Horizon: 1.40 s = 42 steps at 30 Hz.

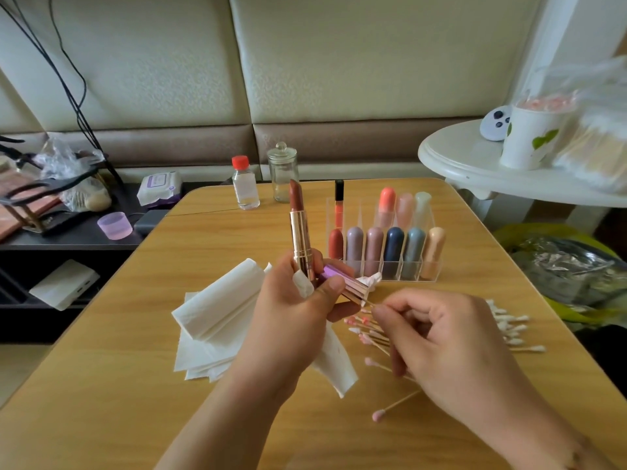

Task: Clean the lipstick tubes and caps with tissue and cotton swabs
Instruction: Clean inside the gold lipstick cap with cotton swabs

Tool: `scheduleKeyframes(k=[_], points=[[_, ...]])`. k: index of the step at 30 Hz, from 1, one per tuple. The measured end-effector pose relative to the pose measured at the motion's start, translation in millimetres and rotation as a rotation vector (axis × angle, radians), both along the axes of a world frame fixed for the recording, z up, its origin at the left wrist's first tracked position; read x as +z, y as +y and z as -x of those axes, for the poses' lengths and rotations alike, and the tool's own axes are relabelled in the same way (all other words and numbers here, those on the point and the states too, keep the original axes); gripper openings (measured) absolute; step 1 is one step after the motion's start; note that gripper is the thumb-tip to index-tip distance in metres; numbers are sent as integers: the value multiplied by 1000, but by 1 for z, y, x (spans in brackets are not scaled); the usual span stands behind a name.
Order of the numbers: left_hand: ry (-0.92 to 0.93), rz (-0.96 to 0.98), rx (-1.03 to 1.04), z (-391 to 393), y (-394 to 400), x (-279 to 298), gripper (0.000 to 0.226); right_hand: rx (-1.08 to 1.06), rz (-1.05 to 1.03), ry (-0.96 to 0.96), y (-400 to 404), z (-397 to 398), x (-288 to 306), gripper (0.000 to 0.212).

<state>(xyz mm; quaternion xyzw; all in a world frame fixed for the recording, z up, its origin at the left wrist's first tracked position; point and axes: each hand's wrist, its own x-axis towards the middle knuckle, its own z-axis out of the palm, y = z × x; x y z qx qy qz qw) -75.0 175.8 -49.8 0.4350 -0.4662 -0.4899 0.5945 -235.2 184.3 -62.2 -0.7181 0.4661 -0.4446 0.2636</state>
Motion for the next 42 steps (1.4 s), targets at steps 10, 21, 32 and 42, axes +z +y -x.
scheduleKeyframes(k=[10, 21, 32, 42], points=[[28, 54, -106, 0, 2, 3, 31, 50, 97, -36, -2, 1, 0, 26], [11, 104, -140, -1, 0, 0, 28, 27, 72, -95, -4, 4, 2, 25], [40, 132, -171, -4, -3, -3, 15, 183, -96, -285, 0, 4, 7, 25], [57, 147, -101, -11, -6, -3, 15, 254, -116, -223, 2, 5, 9, 25]])
